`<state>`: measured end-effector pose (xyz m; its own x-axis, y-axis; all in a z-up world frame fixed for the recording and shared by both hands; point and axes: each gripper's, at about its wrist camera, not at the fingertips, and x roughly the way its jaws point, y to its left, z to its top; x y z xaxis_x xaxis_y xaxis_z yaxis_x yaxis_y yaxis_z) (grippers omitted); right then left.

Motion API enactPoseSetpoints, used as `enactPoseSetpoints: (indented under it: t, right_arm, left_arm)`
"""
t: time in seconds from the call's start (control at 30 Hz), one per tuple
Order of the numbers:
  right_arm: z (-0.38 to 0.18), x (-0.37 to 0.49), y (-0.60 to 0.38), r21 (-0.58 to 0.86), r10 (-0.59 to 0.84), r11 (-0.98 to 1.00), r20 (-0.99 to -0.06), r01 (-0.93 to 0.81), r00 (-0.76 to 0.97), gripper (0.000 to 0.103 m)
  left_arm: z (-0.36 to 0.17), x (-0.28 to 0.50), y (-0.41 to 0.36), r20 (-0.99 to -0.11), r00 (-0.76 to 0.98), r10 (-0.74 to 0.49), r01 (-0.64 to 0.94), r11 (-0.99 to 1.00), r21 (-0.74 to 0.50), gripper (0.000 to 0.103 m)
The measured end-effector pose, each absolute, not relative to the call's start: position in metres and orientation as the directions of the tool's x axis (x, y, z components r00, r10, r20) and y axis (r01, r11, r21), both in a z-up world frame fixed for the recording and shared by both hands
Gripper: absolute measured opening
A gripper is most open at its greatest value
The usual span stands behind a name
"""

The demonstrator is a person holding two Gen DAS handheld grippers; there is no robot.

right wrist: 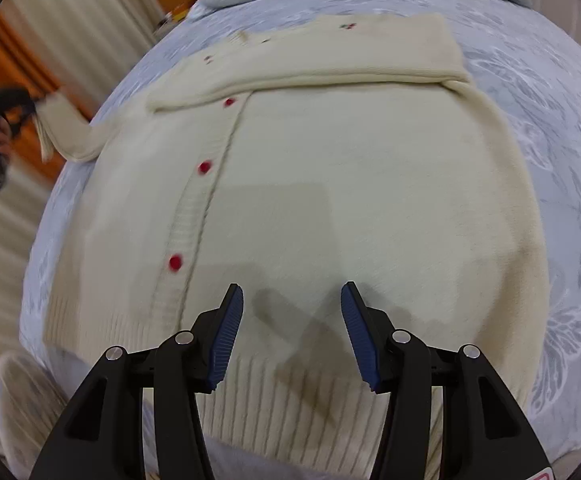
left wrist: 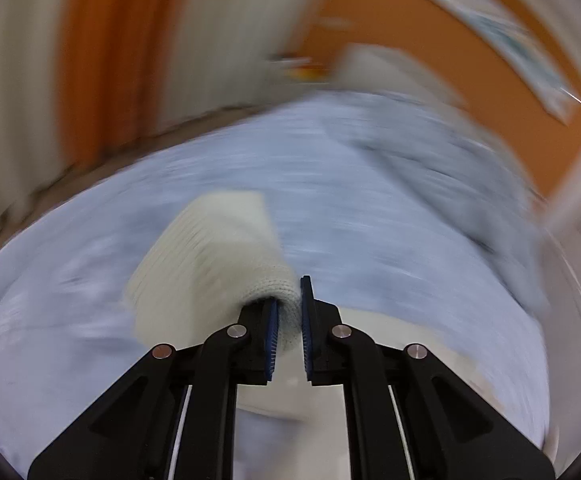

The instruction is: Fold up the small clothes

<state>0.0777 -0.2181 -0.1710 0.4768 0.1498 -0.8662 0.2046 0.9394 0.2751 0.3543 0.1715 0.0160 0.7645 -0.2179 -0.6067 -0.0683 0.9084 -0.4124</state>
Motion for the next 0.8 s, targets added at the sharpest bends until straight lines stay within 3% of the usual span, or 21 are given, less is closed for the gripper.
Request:
enactPoseSetpoints:
  t: [0.07,0.17,0.27,0.33,0.47,0.67,0.77,0.8]
  right_arm:
    - [-0.170,0.077,-0.226,0.302,0.158,0.925,-0.859,0.232,0.488,0.050]
    - [-0.172,0.069,-0.240,0.321,0.152,0.907,-0.851,0.270,0.503,0.051]
    - [-0.175,0.062,-0.255,0.328,0.143,0.894,-0.855,0.305,0.498,0.051]
    - [-0.170,0.062,-0.267,0.332,0.134,0.886,-0.852,0.323,0.507,0.051]
    - [-0.153,0.087,-0.281,0.326,0.121,0.900,-0.825,0.289,0.552,0.061]
    - [-0.148,0.188,-0.308,0.355,0.107,0.882,-0.791,0.310,0.603,0.062]
    - [-0.154,0.224,-0.321,0.369,0.083,0.856,-0.789,0.362,0.609,0.062]
    - [-0.158,0.236,-0.322,0.373,0.087,0.852,-0.794,0.368,0.602,0.059]
  left_arm:
    - [0.029,0.344,0.101,-0.578,0.736,-0.352,0.096,0.900,-0.425,0.009]
    - [0.005,0.319,0.000,-0.613,0.616,-0.494,0.259,0.863,-0.434,0.017]
    - [-0.074,0.286,-0.069,-0.741,0.432,-0.514,0.267,0.858,-0.439,0.062]
    - [-0.105,0.267,-0.073,-0.768,0.389,-0.509,0.222,0.860,-0.458,0.061]
    - [-0.128,0.255,-0.020,-0.729,0.414,-0.545,0.029,0.808,-0.588,0.064]
    - [-0.124,0.291,0.057,-0.703,0.526,-0.479,-0.209,0.728,-0.653,0.072]
    - [-0.136,0.324,0.090,-0.707,0.552,-0.442,-0.326,0.667,-0.670,0.072]
    - [-0.141,0.329,0.097,-0.712,0.552,-0.434,-0.345,0.658,-0.669,0.066]
